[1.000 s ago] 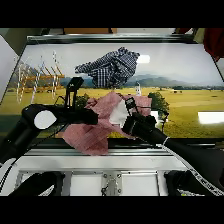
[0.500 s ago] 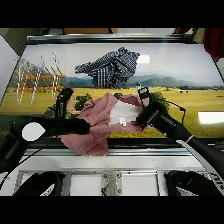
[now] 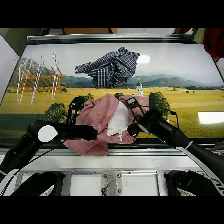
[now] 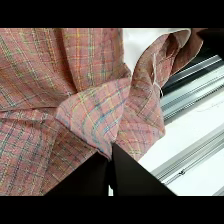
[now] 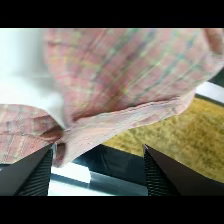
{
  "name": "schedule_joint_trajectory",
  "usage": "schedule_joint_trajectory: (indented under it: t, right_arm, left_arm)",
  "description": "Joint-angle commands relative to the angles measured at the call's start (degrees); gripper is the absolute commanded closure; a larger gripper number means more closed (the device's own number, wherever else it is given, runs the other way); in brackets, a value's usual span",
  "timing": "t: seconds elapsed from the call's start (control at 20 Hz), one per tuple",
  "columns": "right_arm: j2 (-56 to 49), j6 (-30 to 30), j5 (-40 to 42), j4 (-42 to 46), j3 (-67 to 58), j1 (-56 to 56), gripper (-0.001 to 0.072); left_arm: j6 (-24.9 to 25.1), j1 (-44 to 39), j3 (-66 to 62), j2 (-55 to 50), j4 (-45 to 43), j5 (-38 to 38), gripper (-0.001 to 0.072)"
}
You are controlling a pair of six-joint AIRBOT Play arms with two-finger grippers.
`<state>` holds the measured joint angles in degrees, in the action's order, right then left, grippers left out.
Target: Fold the clothes and pants, and hang the long-sleeved shirts on hangers.
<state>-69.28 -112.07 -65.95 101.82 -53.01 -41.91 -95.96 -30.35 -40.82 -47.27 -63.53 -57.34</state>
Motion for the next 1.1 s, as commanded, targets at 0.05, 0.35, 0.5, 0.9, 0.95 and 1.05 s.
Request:
schedule_joint_trajectory:
  t: [0.05,0.35,0.5,0.9,0.95,1.05]
  right_arm:
    - [-3.2,-3.7,0.2,1.9,1.3,-3.3,0.0124]
    - [-9.4,-20.7,0.5,11.7,1.3,-5.3,0.0132]
    - [-9.8,-27.5,0.0,18.3,1.3,-5.3,0.0133]
    - [-9.9,-29.2,7.8,19.2,1.3,-4.9,0.0417]
    - [-9.9,-29.2,7.0,19.3,1.3,-4.9,0.0491]
    - [-9.2,-28.3,5.4,20.0,1.3,-4.4,0.07]
  left_arm:
    - [0.2,-0.3,0.1,-0.4,0.2,0.4,0.0696]
    - [0.2,-0.3,0.1,-0.2,0.1,0.1,0.0696]
    - [0.1,-0.2,0.1,2.0,-1.4,-0.1,0.0695]
    - [-1.6,5.0,0.3,5.6,-5.6,-7.5,0.0695]
    - [-1.6,5.0,0.3,5.6,-6.0,-7.6,0.0695]
    - [-1.5,5.0,0.3,5.6,-6.7,-7.0,0.0695]
